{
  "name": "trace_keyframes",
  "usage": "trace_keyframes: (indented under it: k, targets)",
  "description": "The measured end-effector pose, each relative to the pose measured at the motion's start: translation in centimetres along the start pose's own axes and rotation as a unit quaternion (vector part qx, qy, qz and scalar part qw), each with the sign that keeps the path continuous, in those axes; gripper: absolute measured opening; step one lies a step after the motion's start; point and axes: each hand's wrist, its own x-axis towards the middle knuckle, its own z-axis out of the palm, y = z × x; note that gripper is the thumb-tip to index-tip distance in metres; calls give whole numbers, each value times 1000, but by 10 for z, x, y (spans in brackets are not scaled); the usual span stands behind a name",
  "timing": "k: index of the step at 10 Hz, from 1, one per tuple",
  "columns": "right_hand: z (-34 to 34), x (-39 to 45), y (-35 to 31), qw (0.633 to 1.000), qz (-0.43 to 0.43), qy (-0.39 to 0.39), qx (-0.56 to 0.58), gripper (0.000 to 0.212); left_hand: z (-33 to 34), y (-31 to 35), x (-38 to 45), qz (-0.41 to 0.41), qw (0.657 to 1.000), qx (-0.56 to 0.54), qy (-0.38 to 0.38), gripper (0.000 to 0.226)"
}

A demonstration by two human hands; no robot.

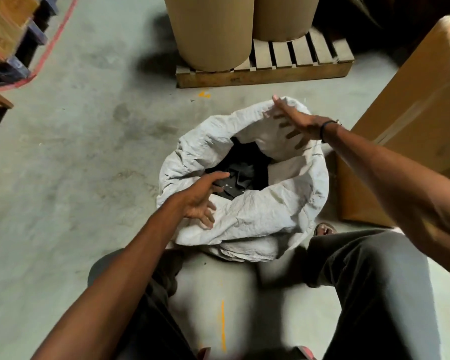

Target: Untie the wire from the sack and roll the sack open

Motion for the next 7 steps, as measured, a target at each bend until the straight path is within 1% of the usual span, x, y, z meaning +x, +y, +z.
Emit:
trace_keyframes:
  k: [1,2,3,4,5,6,7]
  targets:
    - [35,2,25,996,47,-25,77,126,10,21,-8,75,991,109,17,60]
    - [68,-16,60,979,107,-116,130,123,-3,46,-2,171,972,133,96,26]
    - [67,-23,88,979,135,-43,148,111,-48,66,20,261,938,132,186,35]
    - [46,-24,97,985,98,-1,145,98,-57,76,11,259,940,119,185,31]
    - [35,-24,91,987,73,-41,139,98,-50,66,-8,215,955,134,154,29]
    - [34,-38,84,983,44,-77,160,94,-50,46,-14,211,958,139,132,41]
    - [35,-58,87,979,6,-104,178,95,-38,23,-37,256,945,138,148,28]
